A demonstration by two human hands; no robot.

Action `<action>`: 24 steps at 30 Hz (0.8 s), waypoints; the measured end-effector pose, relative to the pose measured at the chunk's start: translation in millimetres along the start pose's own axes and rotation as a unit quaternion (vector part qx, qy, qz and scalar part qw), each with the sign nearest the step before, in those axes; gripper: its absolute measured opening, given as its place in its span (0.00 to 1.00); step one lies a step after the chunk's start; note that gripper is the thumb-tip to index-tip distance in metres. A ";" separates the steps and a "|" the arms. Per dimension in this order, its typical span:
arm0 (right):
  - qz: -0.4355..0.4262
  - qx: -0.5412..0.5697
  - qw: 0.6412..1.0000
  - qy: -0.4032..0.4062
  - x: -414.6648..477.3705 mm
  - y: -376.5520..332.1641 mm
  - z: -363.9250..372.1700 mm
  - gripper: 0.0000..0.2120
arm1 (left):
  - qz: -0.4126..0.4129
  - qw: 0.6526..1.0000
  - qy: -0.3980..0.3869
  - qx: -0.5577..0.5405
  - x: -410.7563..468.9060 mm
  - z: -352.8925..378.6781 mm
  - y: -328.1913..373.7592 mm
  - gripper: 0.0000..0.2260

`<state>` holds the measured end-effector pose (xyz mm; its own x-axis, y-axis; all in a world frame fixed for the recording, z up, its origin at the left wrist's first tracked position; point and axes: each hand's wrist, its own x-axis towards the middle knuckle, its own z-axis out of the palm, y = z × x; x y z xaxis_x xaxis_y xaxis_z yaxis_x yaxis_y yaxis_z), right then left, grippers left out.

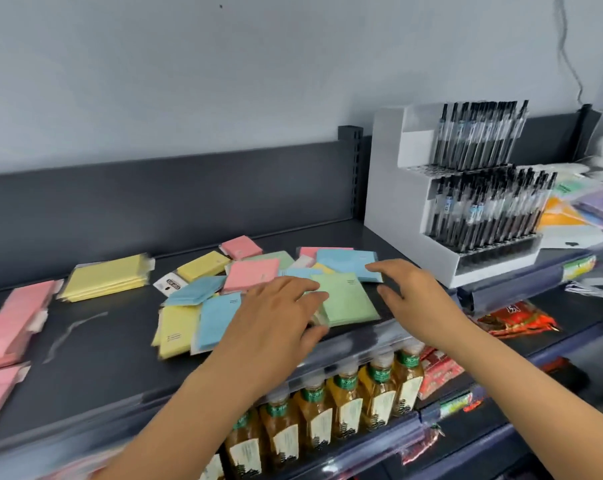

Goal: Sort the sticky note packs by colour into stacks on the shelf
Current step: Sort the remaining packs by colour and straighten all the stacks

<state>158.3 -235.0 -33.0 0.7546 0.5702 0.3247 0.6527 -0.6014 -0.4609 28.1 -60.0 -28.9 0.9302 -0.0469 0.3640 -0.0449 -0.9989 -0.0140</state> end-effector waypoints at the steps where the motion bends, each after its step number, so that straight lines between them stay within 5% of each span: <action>1: 0.004 -0.003 1.000 -0.003 5.8 5.1 0.2 0.19 | 0.009 1.000 -0.002 -0.009 9.3 4.6 3.0 0.22; 13: -0.023 -0.020 0.982 -0.186 81.8 49.4 22.3 0.29 | 0.034 0.993 -0.103 -0.040 66.4 39.2 -8.0 0.33; 19: -0.105 -0.164 0.972 -0.129 89.6 55.2 26.1 0.23 | -0.026 0.994 -0.102 0.004 70.2 41.7 -14.6 0.30; 24: -0.111 -0.168 0.979 -0.039 100.8 62.4 18.1 0.18 | -0.073 0.993 -0.082 0.034 68.7 46.6 -9.4 0.27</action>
<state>273.9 -205.0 -43.9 0.5923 0.7412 0.3158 0.7956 -0.6000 -0.0838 109.4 -54.1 -47.2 0.9720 0.1038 0.2106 0.1140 -0.9928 -0.0371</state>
